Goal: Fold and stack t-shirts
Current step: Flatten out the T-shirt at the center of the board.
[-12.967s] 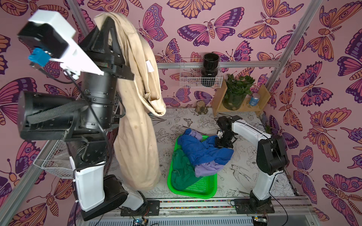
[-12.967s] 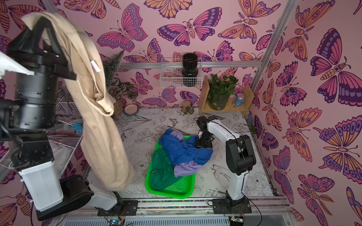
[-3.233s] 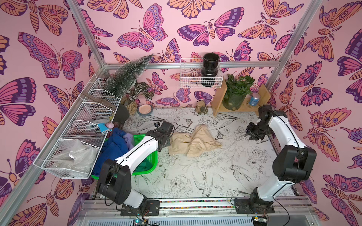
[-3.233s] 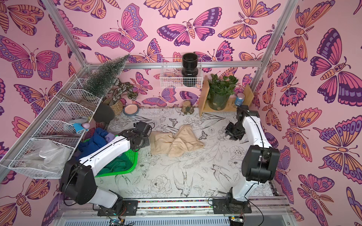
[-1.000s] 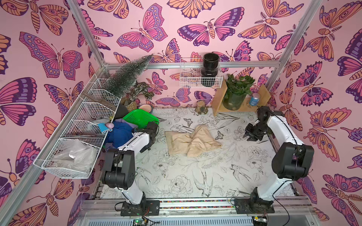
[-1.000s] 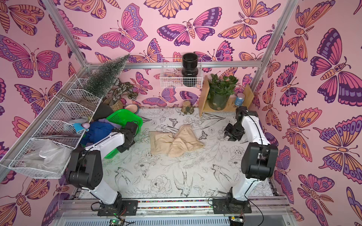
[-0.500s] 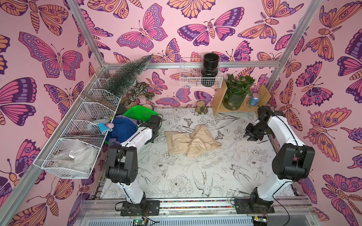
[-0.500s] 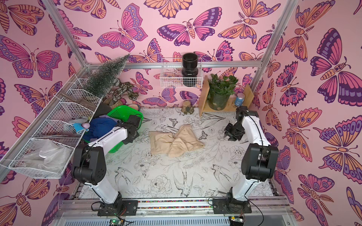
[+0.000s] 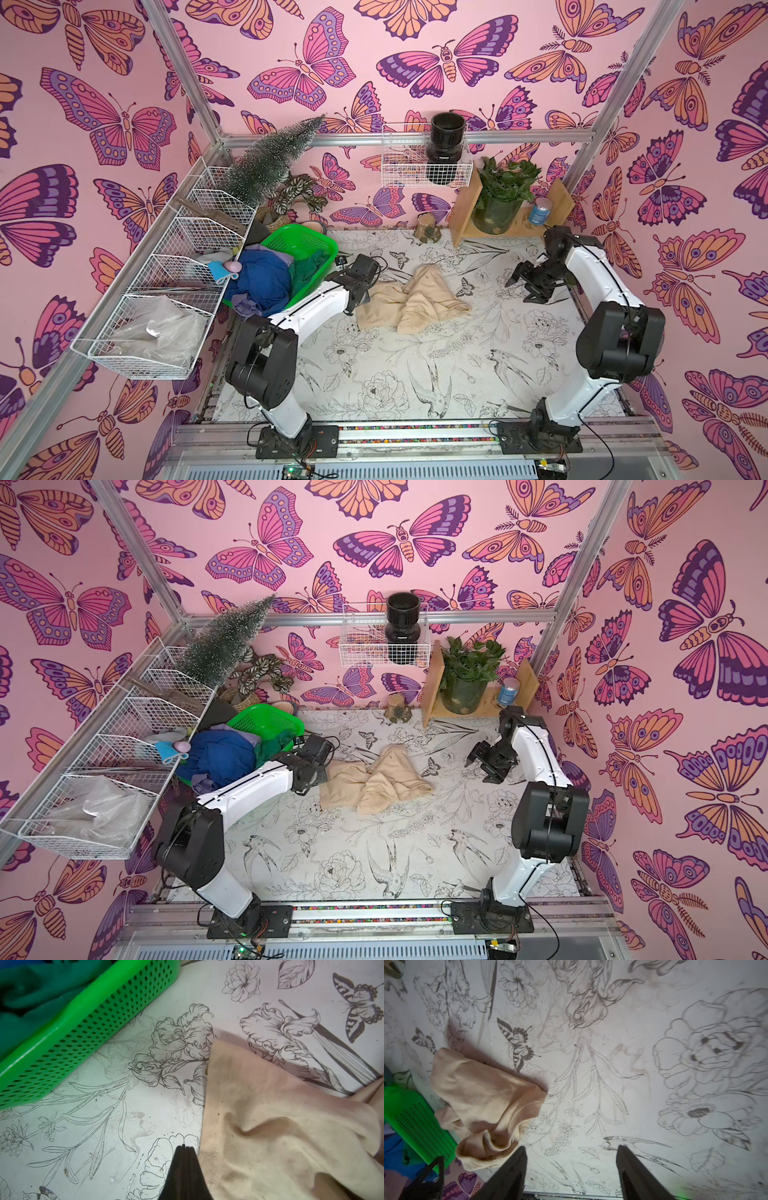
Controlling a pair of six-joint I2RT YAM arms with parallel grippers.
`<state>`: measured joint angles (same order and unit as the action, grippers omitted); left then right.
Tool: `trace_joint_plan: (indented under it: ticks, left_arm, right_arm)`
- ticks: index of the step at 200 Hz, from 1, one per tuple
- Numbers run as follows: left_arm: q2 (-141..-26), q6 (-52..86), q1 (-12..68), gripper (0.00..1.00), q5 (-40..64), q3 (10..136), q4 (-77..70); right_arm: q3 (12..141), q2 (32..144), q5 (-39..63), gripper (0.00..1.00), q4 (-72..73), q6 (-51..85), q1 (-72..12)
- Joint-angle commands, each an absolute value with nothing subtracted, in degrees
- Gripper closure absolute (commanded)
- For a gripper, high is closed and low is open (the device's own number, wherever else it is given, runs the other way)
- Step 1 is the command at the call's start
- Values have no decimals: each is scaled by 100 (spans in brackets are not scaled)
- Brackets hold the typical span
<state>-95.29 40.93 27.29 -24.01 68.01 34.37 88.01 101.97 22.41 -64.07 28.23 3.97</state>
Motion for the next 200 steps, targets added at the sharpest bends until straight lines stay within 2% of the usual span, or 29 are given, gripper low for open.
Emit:
trace_joint_plan:
  ticks: [1,34,64,119,149,200]
  left_arm:
    - [-9641,4107,2732,100,-2265,6706,3391]
    - [-9868,4085,2795,100,-2135,6731,3161]
    - [-9993,4050,2830,100,-2039,6727,3051]
    - [-9747,4065,2848,100,-2048,6406,2941]
    - [-9721,4172,2861,100,-1991,6284,2913]
    - [-9780,4180,2909,100,-1912,6258,2926]
  right_arm:
    - [8895,10509,3282,38,-6184,2939,-195]
    - [10035,11240,2615,41,-6851,2791,-1634]
    - [10851,11829,2035,44,-7486,2607,-2340]
    - [10544,11907,1579,45,-7614,2576,-2496]
    - [10188,11843,1742,45,-7453,2595,-2572]
    - [10770,12157,1760,46,-7671,2528,-2944]
